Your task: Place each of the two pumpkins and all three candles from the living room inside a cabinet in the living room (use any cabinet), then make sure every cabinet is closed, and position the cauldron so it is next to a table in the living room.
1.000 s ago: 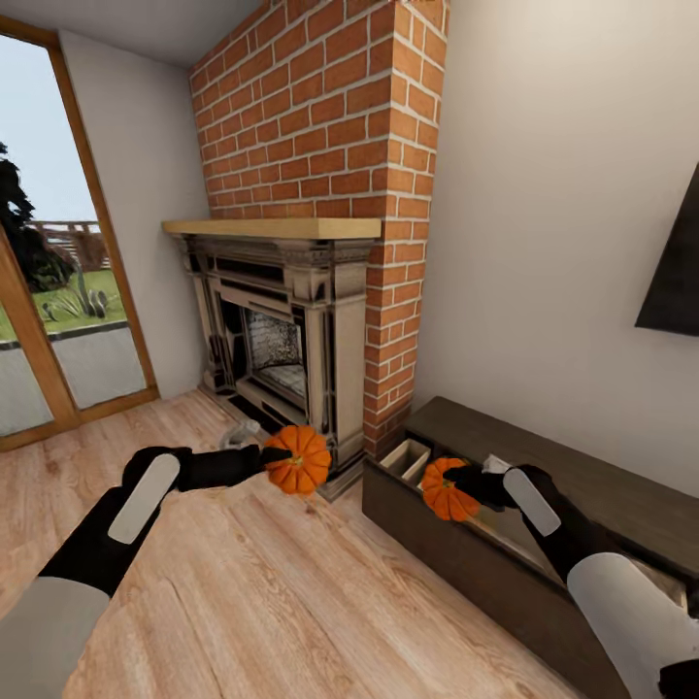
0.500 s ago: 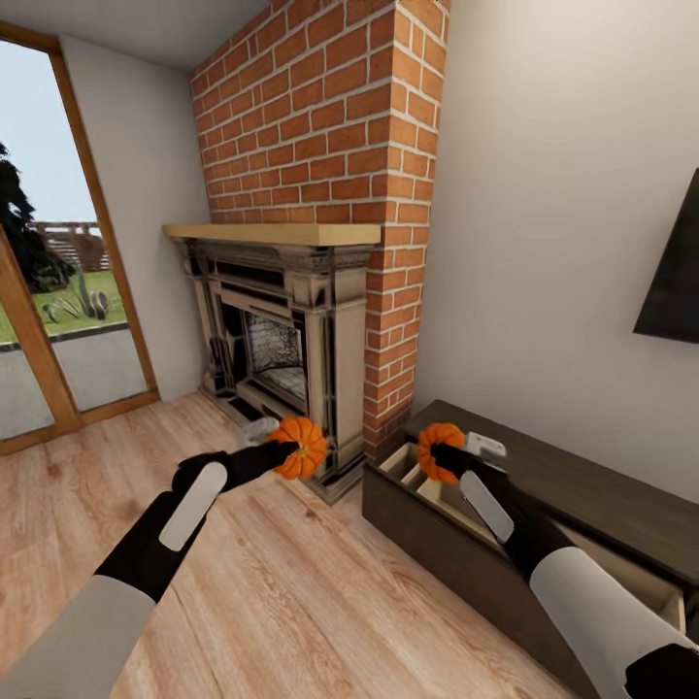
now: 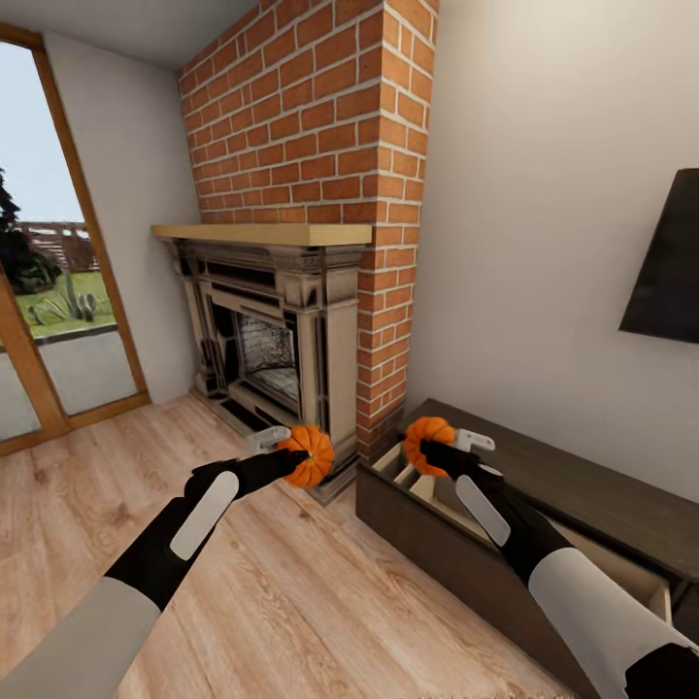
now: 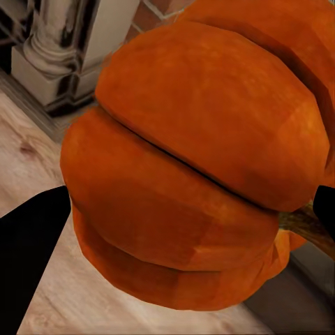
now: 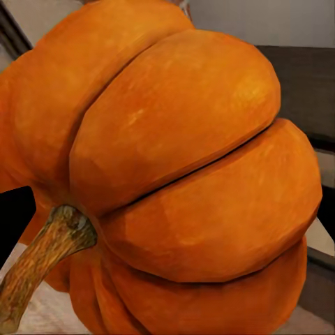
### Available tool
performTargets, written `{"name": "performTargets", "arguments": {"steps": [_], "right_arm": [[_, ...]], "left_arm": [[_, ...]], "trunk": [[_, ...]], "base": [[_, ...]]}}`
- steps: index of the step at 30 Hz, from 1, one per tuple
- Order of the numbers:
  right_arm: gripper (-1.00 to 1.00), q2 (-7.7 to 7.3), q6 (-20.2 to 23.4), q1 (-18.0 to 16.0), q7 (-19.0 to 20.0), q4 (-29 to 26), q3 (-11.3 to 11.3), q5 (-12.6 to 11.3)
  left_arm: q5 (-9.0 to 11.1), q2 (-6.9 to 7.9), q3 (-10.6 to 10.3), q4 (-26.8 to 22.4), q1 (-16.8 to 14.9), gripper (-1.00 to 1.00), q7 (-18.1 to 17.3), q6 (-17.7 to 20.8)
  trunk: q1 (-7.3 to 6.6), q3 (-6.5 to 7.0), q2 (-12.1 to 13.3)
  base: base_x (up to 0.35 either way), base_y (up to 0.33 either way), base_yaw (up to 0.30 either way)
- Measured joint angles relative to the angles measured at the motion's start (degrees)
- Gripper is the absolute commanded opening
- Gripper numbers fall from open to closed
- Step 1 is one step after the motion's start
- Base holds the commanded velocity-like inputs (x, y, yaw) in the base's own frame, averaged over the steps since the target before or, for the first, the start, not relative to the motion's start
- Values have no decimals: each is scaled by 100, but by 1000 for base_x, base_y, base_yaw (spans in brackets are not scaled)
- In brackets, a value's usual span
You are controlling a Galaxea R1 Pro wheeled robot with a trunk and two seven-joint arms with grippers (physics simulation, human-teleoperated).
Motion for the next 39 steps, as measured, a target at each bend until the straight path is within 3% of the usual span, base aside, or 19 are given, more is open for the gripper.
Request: {"name": "performTargets", "arguments": {"steps": [23,31,39], "right_arm": [[-100,-4,-20,17,458,31,-33,-82],[-100,-8,-51,33,516,39,-43,-78],[-100,-2,-67,52,522,41,-43,-70]], "left_arm": [[34,71,25,0,3,-100,-23,16],[24,80,31,-1,8,-100,-25,19],[23,82,32,-3,10,-100,-19,23]], "trunk": [[0,0,0],[0,0,0],[-1,0,0]], "base": [[0,33,-293],[19,244,-287],[118,249,-34]]}}
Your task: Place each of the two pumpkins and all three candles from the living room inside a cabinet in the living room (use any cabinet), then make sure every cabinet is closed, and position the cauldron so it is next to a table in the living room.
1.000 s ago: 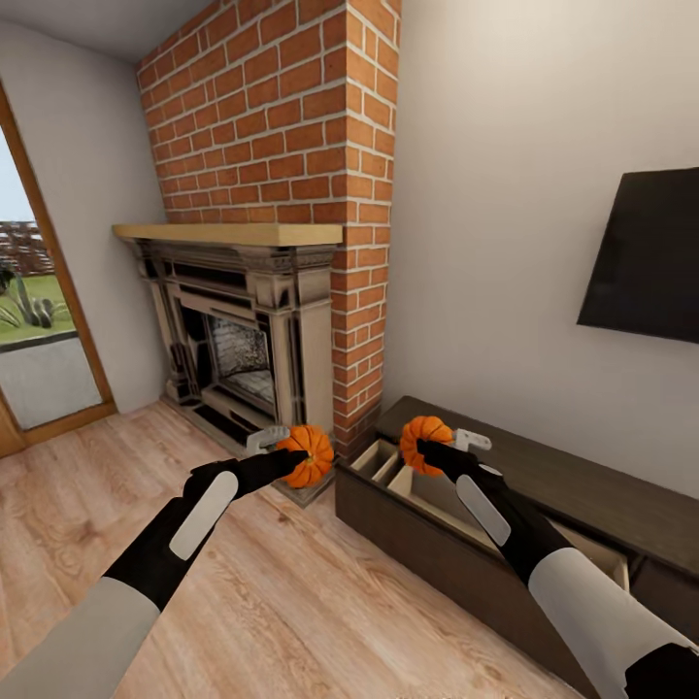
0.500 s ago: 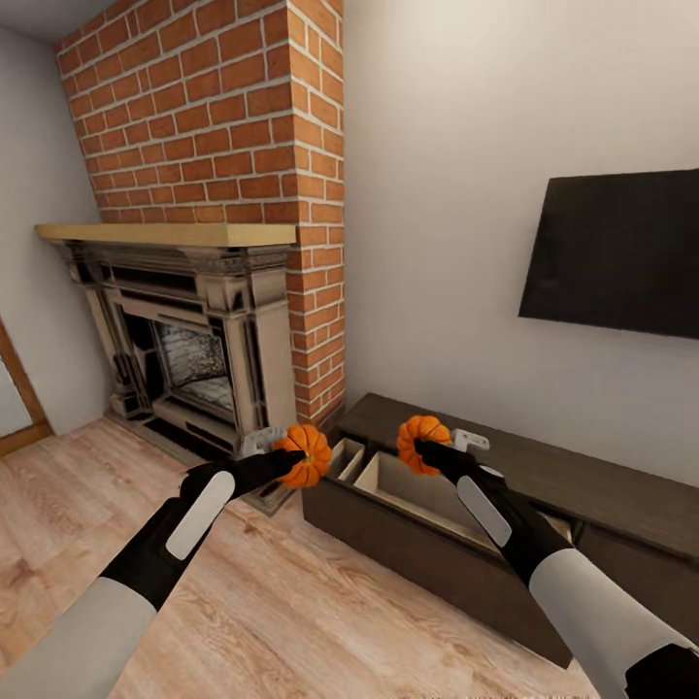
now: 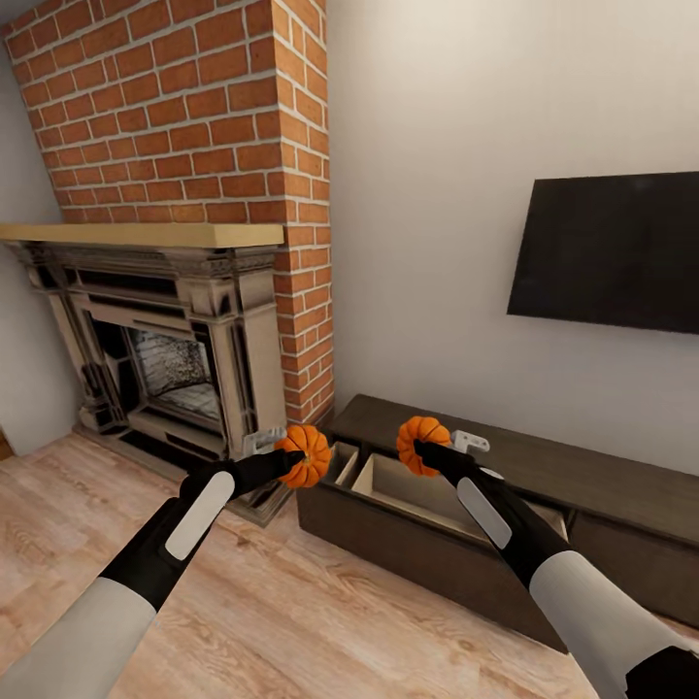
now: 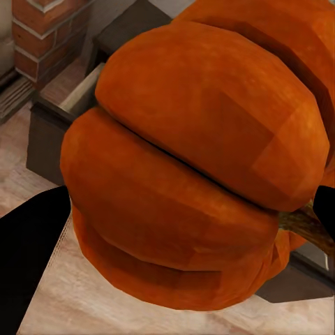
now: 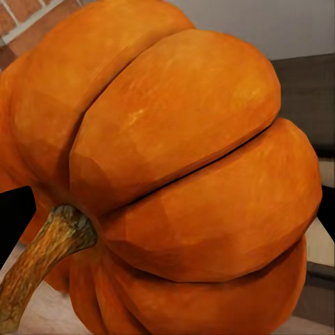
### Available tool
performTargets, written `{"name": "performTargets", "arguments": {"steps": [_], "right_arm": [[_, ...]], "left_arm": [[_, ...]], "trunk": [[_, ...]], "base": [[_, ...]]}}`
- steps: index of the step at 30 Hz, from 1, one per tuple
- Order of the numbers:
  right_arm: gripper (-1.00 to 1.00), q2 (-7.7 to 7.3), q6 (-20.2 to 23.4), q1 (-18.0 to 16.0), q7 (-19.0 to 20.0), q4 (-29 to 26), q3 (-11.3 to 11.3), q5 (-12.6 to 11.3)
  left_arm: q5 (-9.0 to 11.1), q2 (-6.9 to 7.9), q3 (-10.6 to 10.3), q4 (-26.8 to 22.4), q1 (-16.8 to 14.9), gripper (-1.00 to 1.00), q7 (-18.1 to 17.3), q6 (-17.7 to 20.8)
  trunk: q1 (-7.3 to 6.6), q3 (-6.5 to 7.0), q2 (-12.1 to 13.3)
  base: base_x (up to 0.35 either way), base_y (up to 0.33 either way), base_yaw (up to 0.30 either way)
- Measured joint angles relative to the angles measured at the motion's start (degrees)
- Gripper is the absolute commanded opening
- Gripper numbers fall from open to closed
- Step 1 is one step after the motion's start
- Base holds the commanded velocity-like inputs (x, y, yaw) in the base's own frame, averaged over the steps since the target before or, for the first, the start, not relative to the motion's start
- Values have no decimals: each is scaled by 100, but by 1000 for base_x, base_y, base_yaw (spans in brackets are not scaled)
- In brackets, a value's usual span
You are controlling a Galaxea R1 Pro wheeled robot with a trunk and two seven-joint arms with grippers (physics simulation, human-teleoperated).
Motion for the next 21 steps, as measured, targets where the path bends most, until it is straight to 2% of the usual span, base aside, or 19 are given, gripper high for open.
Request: {"name": "performTargets", "arguments": {"steps": [7,10,13,21], "right_arm": [[-100,11,8,0,-2,-6,-2,-7],[-100,-8,7,0,0,-7,-2,-138],[-100,-25,3,1,6,-11,0,-408],[-100,-27,2,1,8,-3,0,-504]], "left_arm": [[-1,7,0,1,0,-100,-8,-4],[-1,8,-1,2,1,-100,-7,-6],[-2,8,-2,2,6,-100,-6,-5],[8,3,-2,2,8,-100,-8,-6]], "trunk": [[1,6,0],[1,22,0],[2,38,0],[1,82,0]], "base": [[41,63,-44],[2,4,-213],[0,1,-241],[5,50,-247]]}}
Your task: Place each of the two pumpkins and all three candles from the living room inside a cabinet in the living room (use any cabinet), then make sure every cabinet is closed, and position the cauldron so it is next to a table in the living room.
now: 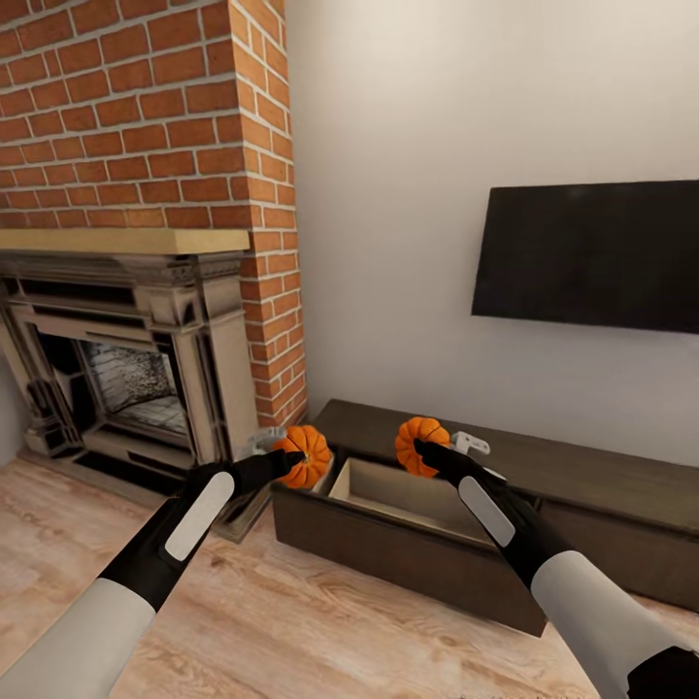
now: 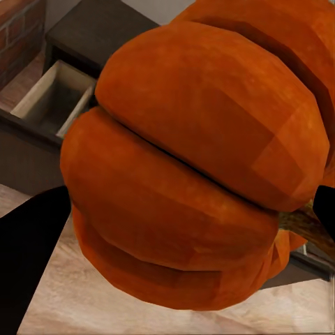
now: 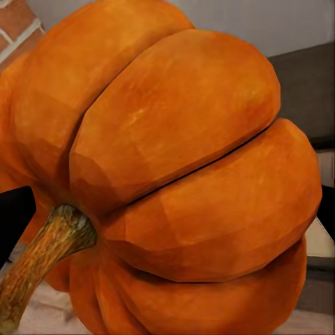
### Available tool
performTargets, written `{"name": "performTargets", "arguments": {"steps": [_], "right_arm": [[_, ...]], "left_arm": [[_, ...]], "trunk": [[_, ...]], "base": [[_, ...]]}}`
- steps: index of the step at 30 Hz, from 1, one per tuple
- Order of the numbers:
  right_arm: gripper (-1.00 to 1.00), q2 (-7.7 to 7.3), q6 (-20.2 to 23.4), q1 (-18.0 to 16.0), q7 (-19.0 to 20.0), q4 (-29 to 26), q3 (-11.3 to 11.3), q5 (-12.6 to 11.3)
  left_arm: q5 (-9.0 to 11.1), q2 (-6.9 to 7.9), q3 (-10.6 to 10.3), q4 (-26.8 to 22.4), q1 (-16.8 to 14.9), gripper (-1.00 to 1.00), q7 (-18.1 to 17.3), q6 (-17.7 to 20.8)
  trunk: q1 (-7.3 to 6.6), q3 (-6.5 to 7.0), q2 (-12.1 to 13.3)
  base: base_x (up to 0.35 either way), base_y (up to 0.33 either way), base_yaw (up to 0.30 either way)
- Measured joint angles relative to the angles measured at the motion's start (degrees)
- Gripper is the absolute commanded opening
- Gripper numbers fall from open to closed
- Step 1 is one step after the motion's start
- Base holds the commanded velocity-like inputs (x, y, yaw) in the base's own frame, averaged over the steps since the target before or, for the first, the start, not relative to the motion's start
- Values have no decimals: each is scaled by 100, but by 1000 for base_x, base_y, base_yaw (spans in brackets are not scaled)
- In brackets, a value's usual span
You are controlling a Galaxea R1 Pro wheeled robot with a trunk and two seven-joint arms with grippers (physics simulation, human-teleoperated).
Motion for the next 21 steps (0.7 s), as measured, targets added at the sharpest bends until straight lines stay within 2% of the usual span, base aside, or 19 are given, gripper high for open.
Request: {"name": "performTargets", "arguments": {"steps": [9,18,21], "right_arm": [[-100,5,-1,0,-8,-1,0,2],[-100,5,0,0,-9,7,0,-1],[-100,5,0,0,-5,9,0,-2]], "left_arm": [[-12,-4,0,0,0,-100,2,2],[-16,5,0,1,0,-100,0,4],[-16,6,0,1,1,-100,2,3]], "trunk": [[-2,50,0],[-3,99,0],[-1,115,0]], "base": [[127,214,-247],[234,132,-250],[90,21,-250]]}}
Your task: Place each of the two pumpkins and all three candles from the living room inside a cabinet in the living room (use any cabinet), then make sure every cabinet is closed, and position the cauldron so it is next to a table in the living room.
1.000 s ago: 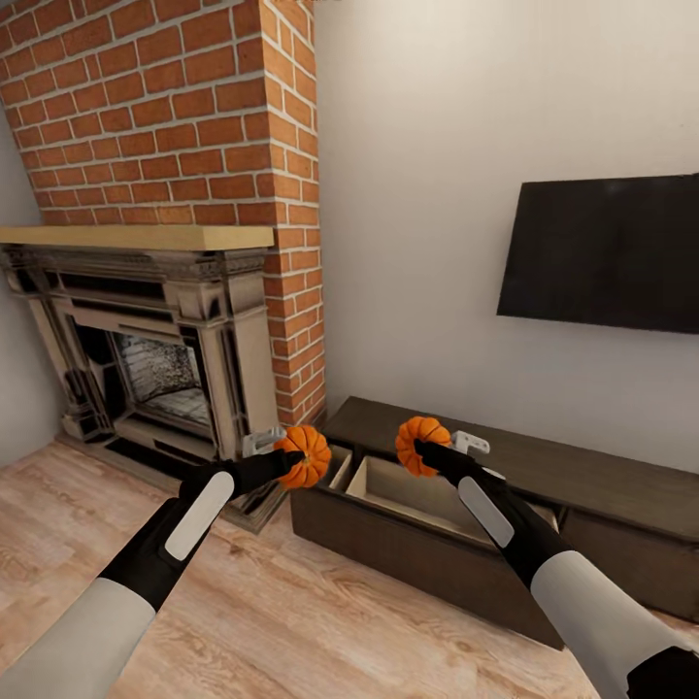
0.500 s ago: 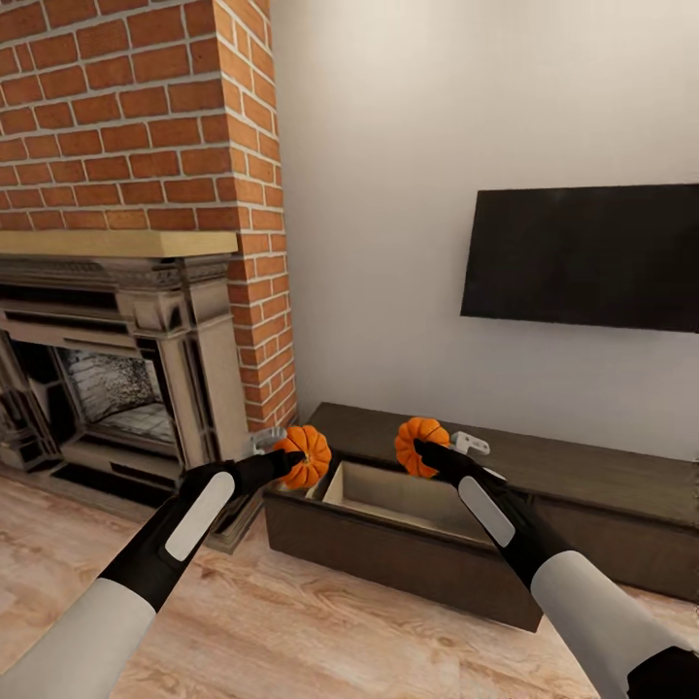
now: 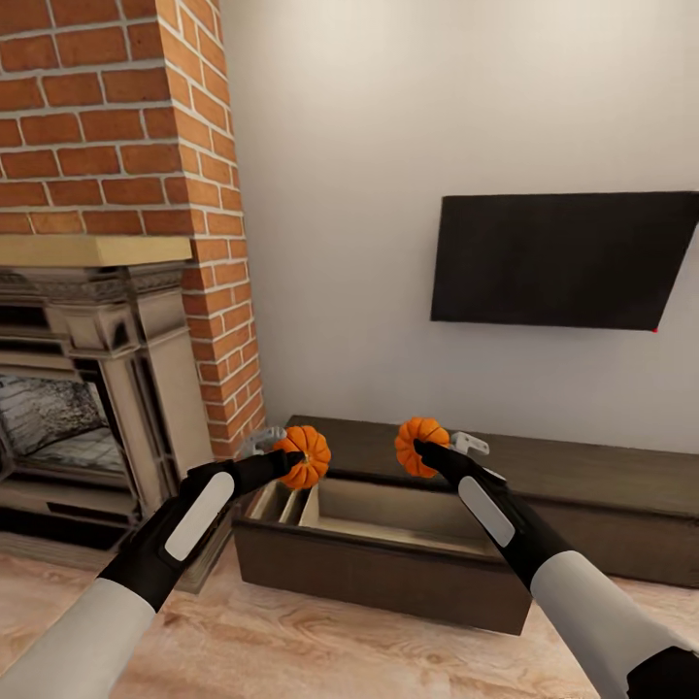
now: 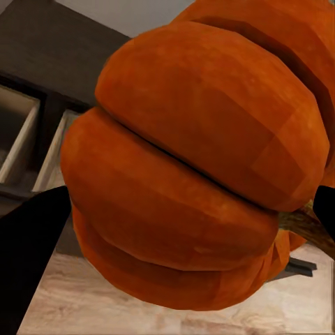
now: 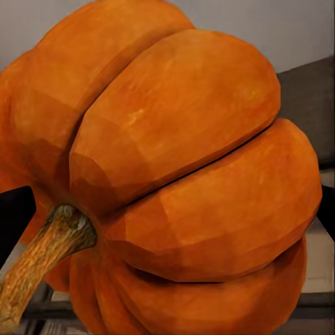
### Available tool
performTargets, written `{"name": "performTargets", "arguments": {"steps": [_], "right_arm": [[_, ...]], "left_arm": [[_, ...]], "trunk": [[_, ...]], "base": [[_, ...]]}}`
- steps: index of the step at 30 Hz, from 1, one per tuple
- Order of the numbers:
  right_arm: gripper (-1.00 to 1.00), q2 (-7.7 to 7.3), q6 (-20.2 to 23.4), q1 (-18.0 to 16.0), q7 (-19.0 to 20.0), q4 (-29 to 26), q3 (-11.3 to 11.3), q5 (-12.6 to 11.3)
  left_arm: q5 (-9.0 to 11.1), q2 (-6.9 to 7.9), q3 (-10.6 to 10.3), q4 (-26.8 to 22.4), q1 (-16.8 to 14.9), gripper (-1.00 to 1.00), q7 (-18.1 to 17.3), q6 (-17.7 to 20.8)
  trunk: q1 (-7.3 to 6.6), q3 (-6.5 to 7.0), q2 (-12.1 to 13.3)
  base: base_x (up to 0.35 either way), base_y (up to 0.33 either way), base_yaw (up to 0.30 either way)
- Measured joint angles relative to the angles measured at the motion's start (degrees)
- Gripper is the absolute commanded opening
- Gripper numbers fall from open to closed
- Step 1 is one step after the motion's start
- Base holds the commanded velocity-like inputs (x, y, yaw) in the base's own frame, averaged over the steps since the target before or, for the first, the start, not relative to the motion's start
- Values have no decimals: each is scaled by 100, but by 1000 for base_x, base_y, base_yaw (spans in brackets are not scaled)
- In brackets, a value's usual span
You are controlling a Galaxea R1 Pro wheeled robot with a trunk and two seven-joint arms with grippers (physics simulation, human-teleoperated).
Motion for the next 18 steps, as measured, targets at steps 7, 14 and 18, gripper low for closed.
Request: {"name": "performTargets", "arguments": {"steps": [7,14,18], "right_arm": [[-100,9,0,0,4,1,1,-2],[-100,17,-8,1,3,2,1,-10],[-100,17,-9,0,4,0,0,1]], "left_arm": [[-2,0,0,0,0,-100,0,1],[1,0,-1,1,0,-100,0,1],[1,0,-1,0,0,-100,1,1]], "trunk": [[1,38,0],[1,76,0],[-1,98,0]], "base": [[9,2,-250],[1,11,-250],[127,118,-250]]}}
